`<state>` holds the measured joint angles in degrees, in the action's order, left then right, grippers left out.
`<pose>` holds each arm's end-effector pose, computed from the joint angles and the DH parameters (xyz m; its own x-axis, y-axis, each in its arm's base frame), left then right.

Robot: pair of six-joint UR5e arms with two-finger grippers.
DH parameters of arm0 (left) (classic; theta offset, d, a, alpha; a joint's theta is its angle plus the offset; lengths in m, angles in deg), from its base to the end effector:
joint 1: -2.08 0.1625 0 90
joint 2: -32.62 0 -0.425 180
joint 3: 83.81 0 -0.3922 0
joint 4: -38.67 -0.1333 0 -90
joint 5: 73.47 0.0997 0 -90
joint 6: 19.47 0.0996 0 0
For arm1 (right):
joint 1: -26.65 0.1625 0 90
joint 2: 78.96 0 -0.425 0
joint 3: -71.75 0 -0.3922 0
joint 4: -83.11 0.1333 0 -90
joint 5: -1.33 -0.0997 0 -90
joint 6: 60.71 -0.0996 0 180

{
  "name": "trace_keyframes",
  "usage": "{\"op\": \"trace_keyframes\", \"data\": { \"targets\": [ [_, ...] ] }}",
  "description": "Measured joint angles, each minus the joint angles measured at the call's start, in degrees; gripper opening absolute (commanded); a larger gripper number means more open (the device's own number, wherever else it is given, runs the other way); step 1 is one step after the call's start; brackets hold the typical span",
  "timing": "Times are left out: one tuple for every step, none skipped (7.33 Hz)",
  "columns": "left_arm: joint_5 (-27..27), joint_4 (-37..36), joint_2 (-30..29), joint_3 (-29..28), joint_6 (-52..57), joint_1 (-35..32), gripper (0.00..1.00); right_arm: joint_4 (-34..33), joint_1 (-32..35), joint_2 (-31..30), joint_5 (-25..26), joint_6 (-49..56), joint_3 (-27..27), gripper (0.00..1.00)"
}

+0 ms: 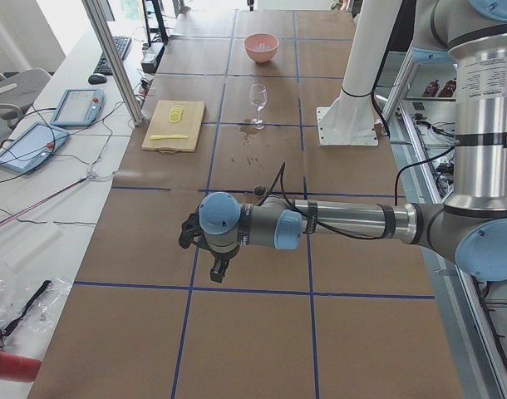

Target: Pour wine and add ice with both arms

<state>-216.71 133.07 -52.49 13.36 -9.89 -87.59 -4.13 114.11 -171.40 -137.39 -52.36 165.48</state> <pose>-0.0508 -0.4619 0.6180 0.5886 0.2606 -0.7653 -0.1051 0.9633 0.2471 0.0372 -0.4802 0.6368 0.6434 -0.2261 0.7314 0.1391 0.9740 0.1787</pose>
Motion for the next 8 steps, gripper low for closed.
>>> {"op": "trace_keyframes", "data": {
  "targets": [
    [-0.18,0.07,-0.08,0.17,-0.89,0.03,1.00,2.45,-0.18,-0.31,-0.04,-0.24,0.07,1.00],
    [-0.22,0.98,-0.19,0.28,-3.24,0.09,1.00,3.96,-0.55,-0.44,-0.07,-0.69,0.42,1.00],
    [-0.21,2.98,-0.24,0.27,-6.10,0.17,1.00,4.70,-0.92,-0.48,-0.14,-1.63,0.90,1.00],
    [-0.18,4.80,-0.27,0.27,-8.77,0.31,1.00,4.99,-1.26,-0.48,-0.19,-3.31,1.58,1.00],
    [-0.14,5.72,-0.30,0.35,-10.58,0.49,1.00,5.09,-1.62,-0.48,-0.22,-5.32,2.36,1.00],
    [-0.11,6.10,-0.34,0.51,-11.40,0.62,1.00,5.13,-1.82,-0.52,-0.23,-6.75,2.93,1.00],
    [-0.11,6.43,-0.38,0.67,-11.97,0.95,1.00,5.14,-1.92,-0.64,-0.25,-7.40,3.33,1.00],
    [-0.03,7.47,-0.39,0.80,-13.71,1.79,1.00,5.14,-2.17,-0.80,-0.29,-7.73,3.75,1.00]
  ]
}}
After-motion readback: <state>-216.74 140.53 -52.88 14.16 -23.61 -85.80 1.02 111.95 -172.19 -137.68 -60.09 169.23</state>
